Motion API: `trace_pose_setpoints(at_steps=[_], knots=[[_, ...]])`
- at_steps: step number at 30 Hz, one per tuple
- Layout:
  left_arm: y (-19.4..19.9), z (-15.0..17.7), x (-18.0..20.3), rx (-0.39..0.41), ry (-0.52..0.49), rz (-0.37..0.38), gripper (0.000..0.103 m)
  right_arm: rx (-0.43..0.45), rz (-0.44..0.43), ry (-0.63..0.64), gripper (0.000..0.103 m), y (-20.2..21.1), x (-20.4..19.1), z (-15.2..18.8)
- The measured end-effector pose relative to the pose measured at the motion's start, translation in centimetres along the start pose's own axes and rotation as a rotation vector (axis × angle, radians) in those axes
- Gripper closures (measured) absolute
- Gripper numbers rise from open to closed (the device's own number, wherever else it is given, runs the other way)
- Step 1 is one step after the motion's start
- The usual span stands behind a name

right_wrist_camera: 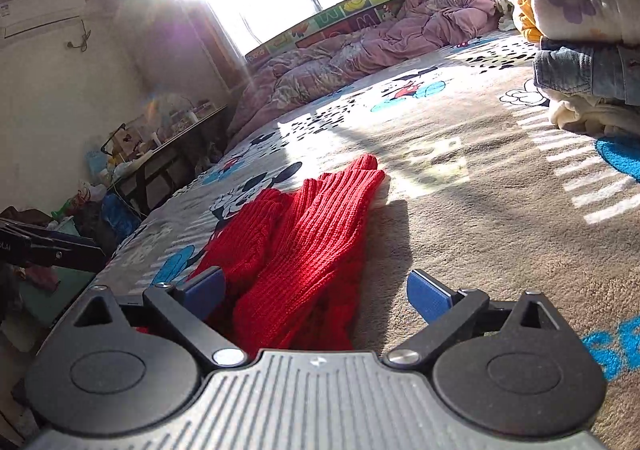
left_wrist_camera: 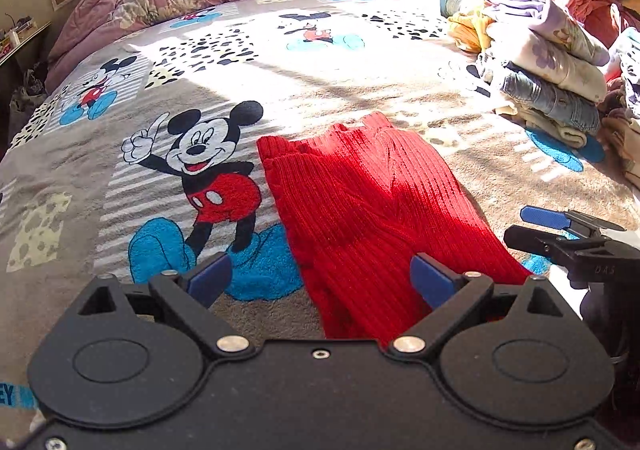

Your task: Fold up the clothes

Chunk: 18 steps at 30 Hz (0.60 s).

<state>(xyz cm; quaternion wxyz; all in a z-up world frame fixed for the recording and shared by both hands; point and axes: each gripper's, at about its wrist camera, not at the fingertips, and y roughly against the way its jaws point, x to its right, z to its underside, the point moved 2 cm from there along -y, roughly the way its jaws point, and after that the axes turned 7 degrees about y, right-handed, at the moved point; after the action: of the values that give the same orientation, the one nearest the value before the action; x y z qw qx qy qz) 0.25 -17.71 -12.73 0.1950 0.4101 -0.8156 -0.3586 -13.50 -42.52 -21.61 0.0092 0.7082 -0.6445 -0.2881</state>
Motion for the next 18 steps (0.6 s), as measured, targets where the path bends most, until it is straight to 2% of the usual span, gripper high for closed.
trace_pose_setpoints(at_steps=[2,4,5,6,8,9,14,18], knots=[[-1.8,-0.8,-0.2,0.018,-0.020,-0.009,0.010,0.008,-0.007,0.002,0.006,-0.6,0.4,-0.5],[-4.1,-1.5,-0.7,0.026,-0.014,-0.012,0.021,0.014,-0.013,0.013,0.006,-1.4,0.9,-1.0],[-5.2,-1.8,-0.9,0.020,-0.007,-0.012,0.030,0.013,-0.017,0.014,0.007,-1.8,1.1,-1.2],[-6.4,-2.1,-1.0,0.001,-0.001,-0.020,0.035,0.009,-0.023,0.011,0.007,-2.3,1.4,-1.4],[-8.3,-2.8,-1.3,-0.026,0.021,-0.003,0.039,0.001,-0.028,0.005,0.007,-3.1,2.0,-1.5],[-9.1,-3.0,-1.4,-0.034,0.029,0.006,0.047,-0.002,-0.033,0.004,0.007,-3.5,2.2,-1.6],[-12.2,-4.0,-2.2,-0.081,0.102,-0.021,0.065,-0.015,-0.052,0.011,0.007,-4.3,2.5,-1.7],[-13.6,-5.0,-3.0,-0.088,0.198,-0.005,0.067,-0.023,-0.072,0.037,0.007,-4.1,2.2,-1.5]])
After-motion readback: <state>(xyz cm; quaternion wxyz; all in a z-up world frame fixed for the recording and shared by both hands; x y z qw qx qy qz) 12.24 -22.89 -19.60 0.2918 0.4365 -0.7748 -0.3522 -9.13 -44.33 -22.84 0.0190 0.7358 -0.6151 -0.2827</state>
